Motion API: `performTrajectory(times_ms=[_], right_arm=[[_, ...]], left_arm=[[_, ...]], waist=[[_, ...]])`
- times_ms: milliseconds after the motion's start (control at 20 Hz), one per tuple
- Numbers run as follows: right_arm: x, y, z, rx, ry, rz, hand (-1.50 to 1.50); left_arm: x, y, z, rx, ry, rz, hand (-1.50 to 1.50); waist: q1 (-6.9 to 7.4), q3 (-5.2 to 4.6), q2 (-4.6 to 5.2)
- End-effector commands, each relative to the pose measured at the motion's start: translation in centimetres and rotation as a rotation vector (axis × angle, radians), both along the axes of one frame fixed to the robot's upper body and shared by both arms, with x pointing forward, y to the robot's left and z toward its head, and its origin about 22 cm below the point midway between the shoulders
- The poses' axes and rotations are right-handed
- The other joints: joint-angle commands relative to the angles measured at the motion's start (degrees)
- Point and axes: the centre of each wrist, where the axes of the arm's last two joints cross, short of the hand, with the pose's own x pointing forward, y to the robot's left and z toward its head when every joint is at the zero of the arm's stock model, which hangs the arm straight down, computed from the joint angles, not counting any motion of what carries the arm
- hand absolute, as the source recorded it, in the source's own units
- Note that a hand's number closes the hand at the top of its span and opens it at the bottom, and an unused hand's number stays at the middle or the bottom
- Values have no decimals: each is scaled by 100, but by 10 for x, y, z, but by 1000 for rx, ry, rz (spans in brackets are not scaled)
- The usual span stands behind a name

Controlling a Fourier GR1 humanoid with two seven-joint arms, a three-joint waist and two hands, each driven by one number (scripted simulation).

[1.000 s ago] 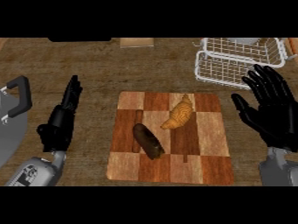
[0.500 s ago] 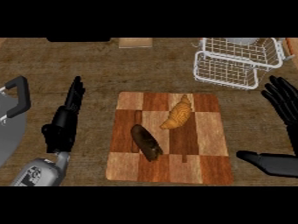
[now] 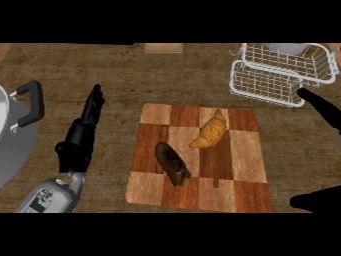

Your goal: Pick the croissant from the cutting board and place it in the tiered basket

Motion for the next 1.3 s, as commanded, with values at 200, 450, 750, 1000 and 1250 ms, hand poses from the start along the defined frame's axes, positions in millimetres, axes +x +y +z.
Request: performTrajectory(times_ms=[200, 450, 750, 1000, 1250], right_arm=[[16, 68, 38, -278, 137, -66, -150], [31, 121, 47, -283, 181, -45, -150], [58, 159, 47, -357, 273, -26, -150], [77, 174, 42, -394, 347, -55, -150], [86, 182, 24, -444, 396, -62, -150]], left_arm=[[8, -14, 6, -10, -4, -34, 0], [10, -9, -6, -6, 3, -11, 0], [4, 0, 2, 14, 3, -15, 0], [2, 6, 1, 11, 7, 1, 0], [1, 5, -11, 0, 5, 14, 0]], waist=[[194, 24, 53], [98, 26, 36], [18, 36, -1], [-43, 41, -16], [-123, 43, 3]])
